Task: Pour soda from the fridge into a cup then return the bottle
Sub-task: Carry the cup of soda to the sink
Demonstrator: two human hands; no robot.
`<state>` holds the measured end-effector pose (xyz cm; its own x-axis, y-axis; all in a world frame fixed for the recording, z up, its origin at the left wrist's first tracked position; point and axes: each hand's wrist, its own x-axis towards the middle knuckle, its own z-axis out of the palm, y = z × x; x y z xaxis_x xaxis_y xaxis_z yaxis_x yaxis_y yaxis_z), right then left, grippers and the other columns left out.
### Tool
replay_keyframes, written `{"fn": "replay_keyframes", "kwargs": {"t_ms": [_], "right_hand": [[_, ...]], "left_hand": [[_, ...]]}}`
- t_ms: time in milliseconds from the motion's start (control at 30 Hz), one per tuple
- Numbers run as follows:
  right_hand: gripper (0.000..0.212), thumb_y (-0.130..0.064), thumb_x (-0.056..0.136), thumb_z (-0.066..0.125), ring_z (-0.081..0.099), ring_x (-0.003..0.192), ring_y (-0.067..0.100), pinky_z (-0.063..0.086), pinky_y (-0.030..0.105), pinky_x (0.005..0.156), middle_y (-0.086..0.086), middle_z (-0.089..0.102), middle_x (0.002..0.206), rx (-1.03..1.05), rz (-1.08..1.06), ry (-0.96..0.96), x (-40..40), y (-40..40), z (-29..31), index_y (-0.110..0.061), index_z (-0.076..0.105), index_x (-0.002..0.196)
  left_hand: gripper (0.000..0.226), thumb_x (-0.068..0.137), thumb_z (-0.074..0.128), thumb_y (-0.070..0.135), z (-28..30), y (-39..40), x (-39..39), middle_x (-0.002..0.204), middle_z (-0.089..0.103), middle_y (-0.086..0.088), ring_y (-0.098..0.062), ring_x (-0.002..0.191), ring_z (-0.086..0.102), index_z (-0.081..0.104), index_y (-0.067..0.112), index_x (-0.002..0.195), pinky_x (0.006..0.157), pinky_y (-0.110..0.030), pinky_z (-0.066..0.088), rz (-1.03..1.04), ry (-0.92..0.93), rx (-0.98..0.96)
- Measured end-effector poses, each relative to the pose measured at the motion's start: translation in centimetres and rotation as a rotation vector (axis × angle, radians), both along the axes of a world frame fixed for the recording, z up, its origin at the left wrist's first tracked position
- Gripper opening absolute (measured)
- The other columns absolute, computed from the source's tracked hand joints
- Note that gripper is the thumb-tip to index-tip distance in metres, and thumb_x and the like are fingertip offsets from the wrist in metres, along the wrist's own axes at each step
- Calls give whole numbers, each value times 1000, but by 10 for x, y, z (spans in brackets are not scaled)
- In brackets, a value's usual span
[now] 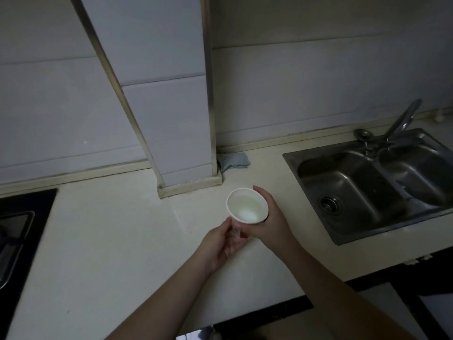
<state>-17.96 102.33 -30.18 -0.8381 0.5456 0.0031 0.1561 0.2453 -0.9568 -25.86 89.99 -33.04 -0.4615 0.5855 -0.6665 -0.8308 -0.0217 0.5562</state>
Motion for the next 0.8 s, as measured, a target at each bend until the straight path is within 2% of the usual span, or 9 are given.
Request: {"fn": "replay_keyframes", "kwargs": {"t_ms": [100, 300, 400, 500, 600, 700, 800], "right_hand": [[82, -14, 60, 91, 53, 117, 1, 45, 16, 91, -14, 57, 126, -33, -26, 56, 2, -1, 5, -29, 49, 128], [81, -11, 64, 88, 53, 118, 3, 46, 18, 93, -11, 56, 128, -57, -20, 80, 6, -3, 18, -24, 46, 132], [83, -15, 66, 87, 50, 120, 2, 45, 22, 97, -12, 53, 131, -41, -19, 58, 8, -2, 25, -26, 42, 136], [88, -23, 65, 86, 47, 123, 6, 44, 34, 103, -11, 50, 133, -21, -28, 33, 9, 0, 32, -27, 38, 138], [91, -27, 65, 87, 46, 123, 10, 44, 42, 105, -10, 48, 133, -6, -40, 9, 9, 2, 38, -30, 35, 139], [91, -29, 64, 87, 47, 122, 9, 46, 43, 102, -11, 48, 132, -6, -58, 17, 9, 6, 46, -32, 34, 138], [90, -28, 65, 86, 46, 123, 11, 47, 44, 101, -9, 48, 132, -11, -79, 36, 13, 12, 54, -34, 33, 138]], "left_hand": [[38, 101, 52, 27, 6, 1, 1, 83, 68, -12, -20, 69, 72, 61, -5, 120, 62, -31, 61, -24, -2, 3], [35, 102, 50, 27, 21, 2, 1, 77, 72, -9, -20, 69, 73, 60, -2, 118, 67, -31, 62, -98, 34, 36], [35, 101, 52, 30, 25, 2, -2, 84, 74, -10, -21, 76, 74, 61, 1, 119, 77, -34, 59, -145, 83, 19], [36, 99, 53, 37, 31, 3, -6, 93, 75, -8, -19, 86, 74, 64, 7, 116, 81, -38, 59, -217, 168, -28], [39, 97, 55, 40, 36, 6, -11, 102, 75, -10, -20, 91, 73, 65, 9, 117, 76, -37, 60, -260, 207, -71], [40, 97, 55, 40, 42, 12, -16, 106, 74, -13, -23, 97, 72, 64, 7, 118, 70, -35, 60, -292, 227, -82], [37, 98, 54, 39, 49, 19, -15, 92, 75, -8, -24, 94, 72, 64, 7, 114, 68, -34, 60, -316, 240, -67]]}}
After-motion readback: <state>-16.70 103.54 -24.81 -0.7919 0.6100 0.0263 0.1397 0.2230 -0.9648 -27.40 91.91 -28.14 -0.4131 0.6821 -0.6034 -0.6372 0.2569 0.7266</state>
